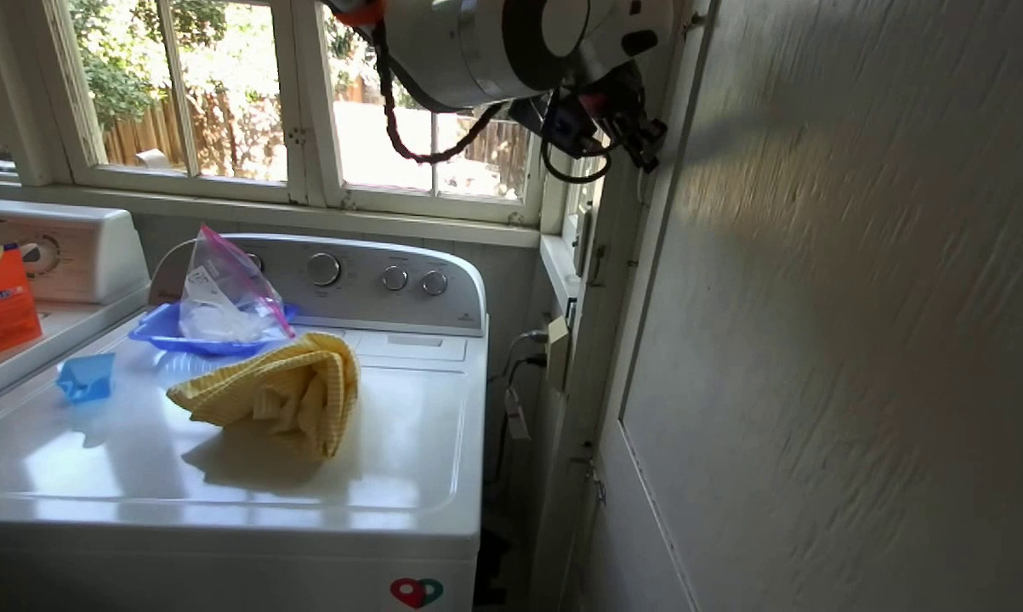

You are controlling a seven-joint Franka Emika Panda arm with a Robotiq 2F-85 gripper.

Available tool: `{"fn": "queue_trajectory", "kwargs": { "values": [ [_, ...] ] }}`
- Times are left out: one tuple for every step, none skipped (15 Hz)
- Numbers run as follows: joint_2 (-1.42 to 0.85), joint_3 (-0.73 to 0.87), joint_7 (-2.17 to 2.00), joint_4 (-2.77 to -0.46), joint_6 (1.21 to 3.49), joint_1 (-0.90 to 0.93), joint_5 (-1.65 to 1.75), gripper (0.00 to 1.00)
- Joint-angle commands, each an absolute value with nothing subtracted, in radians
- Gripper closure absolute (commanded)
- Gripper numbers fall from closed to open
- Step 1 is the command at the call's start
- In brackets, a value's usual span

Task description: Close the door completely

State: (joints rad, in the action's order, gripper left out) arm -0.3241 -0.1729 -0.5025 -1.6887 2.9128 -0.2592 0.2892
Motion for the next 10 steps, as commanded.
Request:
{"fn": "queue_trajectory", "kwargs": {
  "values": [
    [-0.252,-0.308,-0.373,-1.774,2.859,-0.341,0.137,0.96],
    [-0.257,-0.335,-0.337,-1.771,2.858,-0.364,0.103,0.96],
    [-0.259,-0.355,-0.307,-1.767,2.854,-0.382,0.08,0.96],
    [-0.259,-0.384,-0.27,-1.766,2.843,-0.407,0.048,0.96],
    [-0.261,-0.401,-0.246,-1.762,2.834,-0.423,0.028,0.96],
    [-0.261,-0.407,-0.23,-1.762,2.83,-0.432,0.023,0.96],
    [-0.26,-0.406,-0.222,-1.764,2.83,-0.436,0.026,0.96],
    [-0.258,-0.399,-0.225,-1.767,2.832,-0.433,0.038,0.96],
    [-0.236,-0.245,-0.179,-1.773,2.838,-0.301,-0.024,0.96],
    [-0.231,-0.215,-0.177,-1.776,2.834,-0.278,-0.012,0.58]
  ]
}}
